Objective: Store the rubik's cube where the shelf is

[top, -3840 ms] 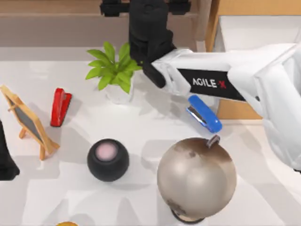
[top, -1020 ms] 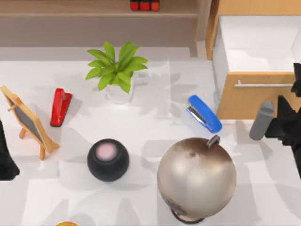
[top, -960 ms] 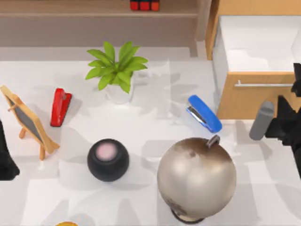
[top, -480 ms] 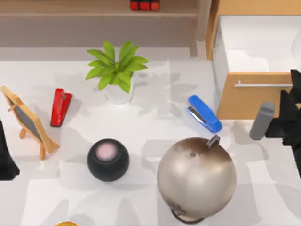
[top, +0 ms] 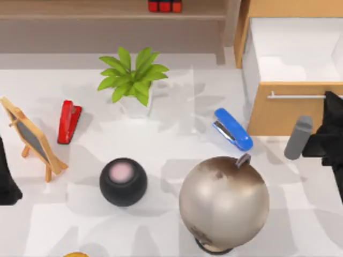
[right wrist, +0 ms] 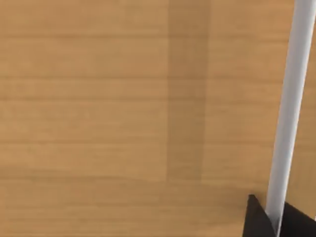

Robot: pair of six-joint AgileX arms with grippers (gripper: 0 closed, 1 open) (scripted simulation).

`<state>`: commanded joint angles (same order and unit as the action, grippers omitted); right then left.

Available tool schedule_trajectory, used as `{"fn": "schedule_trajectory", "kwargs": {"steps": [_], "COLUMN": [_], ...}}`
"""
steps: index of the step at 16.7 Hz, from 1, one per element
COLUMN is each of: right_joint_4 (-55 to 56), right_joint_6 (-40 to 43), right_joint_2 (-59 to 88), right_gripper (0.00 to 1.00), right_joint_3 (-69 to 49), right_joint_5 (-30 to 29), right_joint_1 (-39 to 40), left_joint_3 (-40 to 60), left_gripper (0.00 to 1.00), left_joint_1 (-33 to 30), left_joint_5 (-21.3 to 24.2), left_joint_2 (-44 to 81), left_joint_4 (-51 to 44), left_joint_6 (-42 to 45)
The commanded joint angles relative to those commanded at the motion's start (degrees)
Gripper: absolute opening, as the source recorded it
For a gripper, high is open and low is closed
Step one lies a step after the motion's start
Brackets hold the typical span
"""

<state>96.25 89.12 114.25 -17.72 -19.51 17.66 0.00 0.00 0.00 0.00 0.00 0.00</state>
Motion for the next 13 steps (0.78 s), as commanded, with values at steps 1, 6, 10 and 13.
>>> {"fn": "schedule_trajectory", "kwargs": {"steps": [1,6,10,13], "right_joint_4": [0.0,0.0,-1.2,-4.4], "right_joint_6": [0.0,0.0,-0.1,0.1], "right_joint_2": [0.0,0.0,0.5,2.0], "right_gripper": [0.00,0.00,0.00,0.00], "right_joint_3": [0.0,0.0,-1.8,-6.2], "right_joint_5": [0.0,0.0,0.4,1.6], "right_joint_1": [0.0,0.0,-0.5,-1.8], "left_joint_3": [0.0,0.0,0.0,0.0], "left_gripper": [1.00,1.00,1.00,1.00], "left_joint_1": [0.0,0.0,0.0,0.0], "left_joint_5": [0.0,0.0,0.0,0.0], "left_joint_2": [0.0,0.0,0.0,0.0], "left_joint_4": [0.0,0.0,0.0,0.0], "left_joint_6": [0.0,0.0,0.0,0.0]}}
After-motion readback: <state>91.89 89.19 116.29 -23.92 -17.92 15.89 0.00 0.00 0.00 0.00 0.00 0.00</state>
